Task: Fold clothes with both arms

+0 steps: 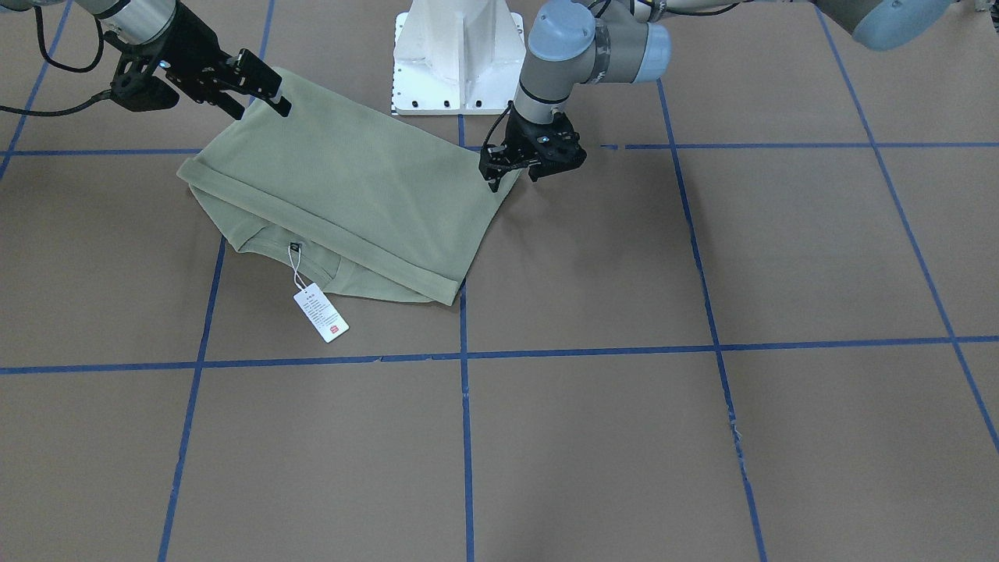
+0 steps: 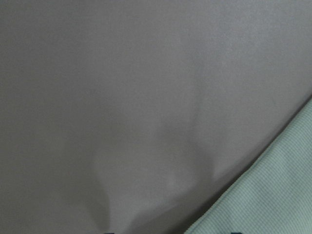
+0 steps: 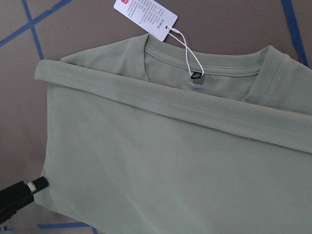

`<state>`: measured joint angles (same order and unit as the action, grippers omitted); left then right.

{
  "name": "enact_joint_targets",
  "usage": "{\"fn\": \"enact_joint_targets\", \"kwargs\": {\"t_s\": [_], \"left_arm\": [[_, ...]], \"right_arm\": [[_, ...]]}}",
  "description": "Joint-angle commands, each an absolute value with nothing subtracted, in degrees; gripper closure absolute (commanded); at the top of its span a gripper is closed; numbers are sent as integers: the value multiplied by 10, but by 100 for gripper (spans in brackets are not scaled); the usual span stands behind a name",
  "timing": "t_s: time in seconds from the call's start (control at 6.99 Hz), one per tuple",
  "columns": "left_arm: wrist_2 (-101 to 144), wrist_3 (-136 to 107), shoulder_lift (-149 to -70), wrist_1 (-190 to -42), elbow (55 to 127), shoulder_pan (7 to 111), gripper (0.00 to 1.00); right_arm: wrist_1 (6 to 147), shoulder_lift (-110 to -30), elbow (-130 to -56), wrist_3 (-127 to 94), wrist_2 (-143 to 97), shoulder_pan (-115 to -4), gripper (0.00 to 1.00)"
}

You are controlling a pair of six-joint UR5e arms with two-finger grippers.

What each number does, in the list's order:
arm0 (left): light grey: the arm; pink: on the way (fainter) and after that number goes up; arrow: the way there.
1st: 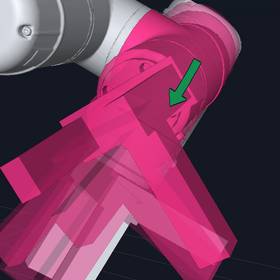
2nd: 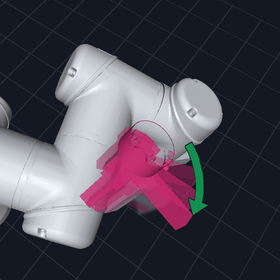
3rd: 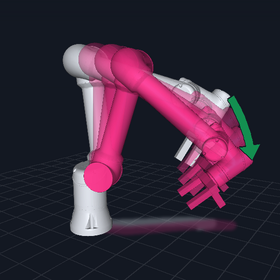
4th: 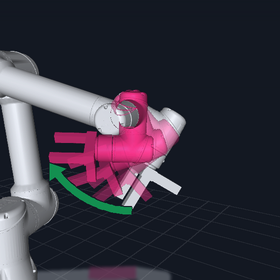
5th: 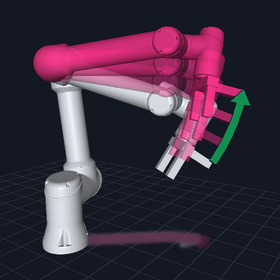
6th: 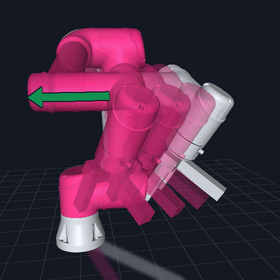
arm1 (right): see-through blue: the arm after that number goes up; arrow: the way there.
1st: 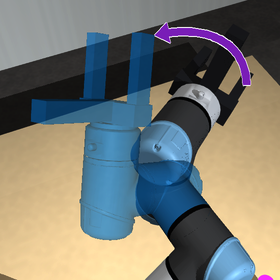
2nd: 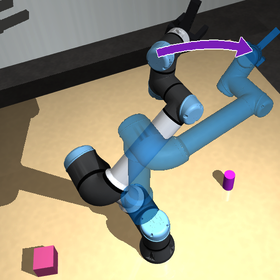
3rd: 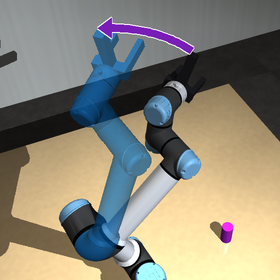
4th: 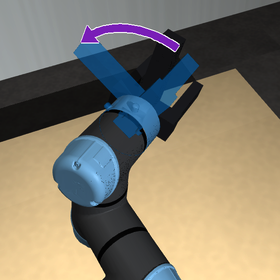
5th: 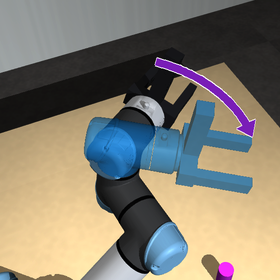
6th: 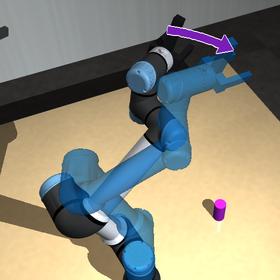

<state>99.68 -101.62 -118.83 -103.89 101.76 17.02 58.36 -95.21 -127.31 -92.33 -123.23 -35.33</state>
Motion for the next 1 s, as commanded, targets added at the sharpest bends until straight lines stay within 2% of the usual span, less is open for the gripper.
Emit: {"fn": "enact_joint_targets", "kwargs": {"t_s": [0.0, 0.14, 0.29, 0.43, 0.86], "left_arm": [[998, -1018, -1188, -1039, 1017, 164, 18], [998, -1018, -1188, -1039, 1018, 163, 34], [997, -1017, -1187, -1040, 1021, 164, 71], [998, -1013, -1187, -1039, 1027, 163, 100], [1028, -1010, -1186, -1038, 1040, 164, 100]], "right_arm": [[584, -953, -1273, -924, -1232, -353, 0], [584, -953, -1273, -924, -1232, -353, 0], [584, -953, -1273, -924, -1232, -353, 0], [584, -954, -1273, -924, -1232, -353, 0], [584, -956, -1273, -924, -1232, -353, 0]]}}
